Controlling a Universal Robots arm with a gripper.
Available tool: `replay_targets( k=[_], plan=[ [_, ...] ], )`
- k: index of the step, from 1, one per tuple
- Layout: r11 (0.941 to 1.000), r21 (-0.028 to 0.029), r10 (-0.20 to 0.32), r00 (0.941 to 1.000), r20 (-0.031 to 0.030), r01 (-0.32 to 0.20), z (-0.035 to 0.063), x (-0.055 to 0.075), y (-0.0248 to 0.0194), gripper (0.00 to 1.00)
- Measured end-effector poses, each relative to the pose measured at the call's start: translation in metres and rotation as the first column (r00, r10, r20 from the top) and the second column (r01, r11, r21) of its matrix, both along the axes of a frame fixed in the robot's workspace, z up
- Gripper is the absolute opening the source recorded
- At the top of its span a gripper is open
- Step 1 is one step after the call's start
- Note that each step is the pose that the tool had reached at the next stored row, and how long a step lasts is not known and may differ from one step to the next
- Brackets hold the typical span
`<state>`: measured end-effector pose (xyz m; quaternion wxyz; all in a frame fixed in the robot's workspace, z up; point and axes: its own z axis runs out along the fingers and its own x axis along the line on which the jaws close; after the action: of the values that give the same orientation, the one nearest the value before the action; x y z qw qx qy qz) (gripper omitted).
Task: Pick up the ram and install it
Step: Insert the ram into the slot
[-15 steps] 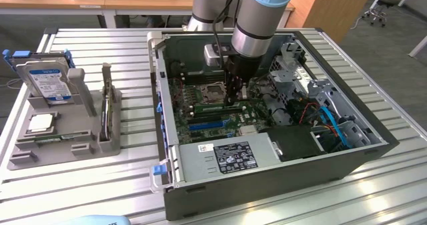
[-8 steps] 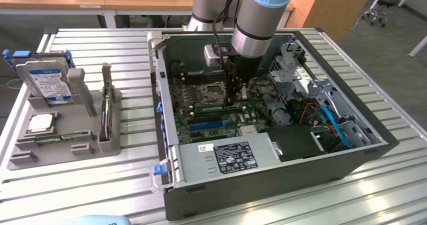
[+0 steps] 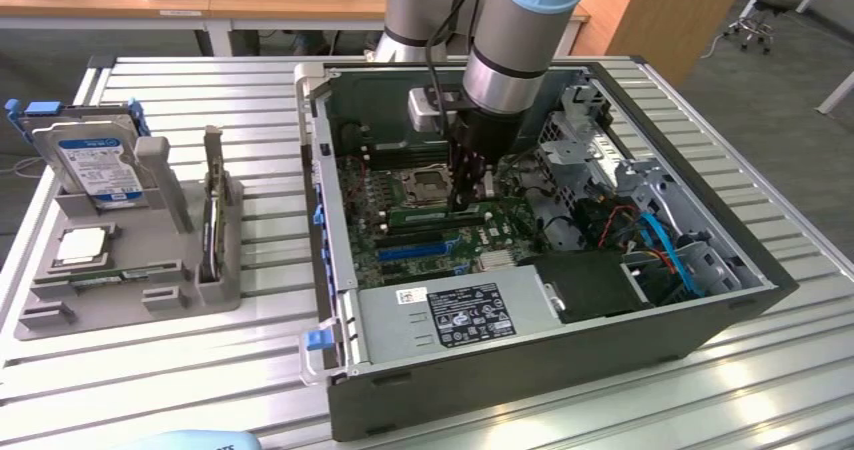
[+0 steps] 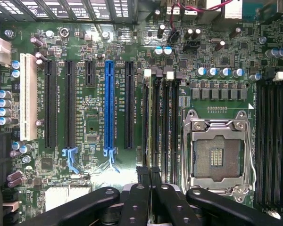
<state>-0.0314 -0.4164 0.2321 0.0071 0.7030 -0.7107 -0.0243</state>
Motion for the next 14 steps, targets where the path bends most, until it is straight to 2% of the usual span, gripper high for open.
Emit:
replay_targets(
  k=[14],
  plan=[
    [0.9999, -0.0002, 0.014, 0.9999, -0.0002, -0.014, -0.0005, 0.0, -0.0001, 0.11]
  ],
)
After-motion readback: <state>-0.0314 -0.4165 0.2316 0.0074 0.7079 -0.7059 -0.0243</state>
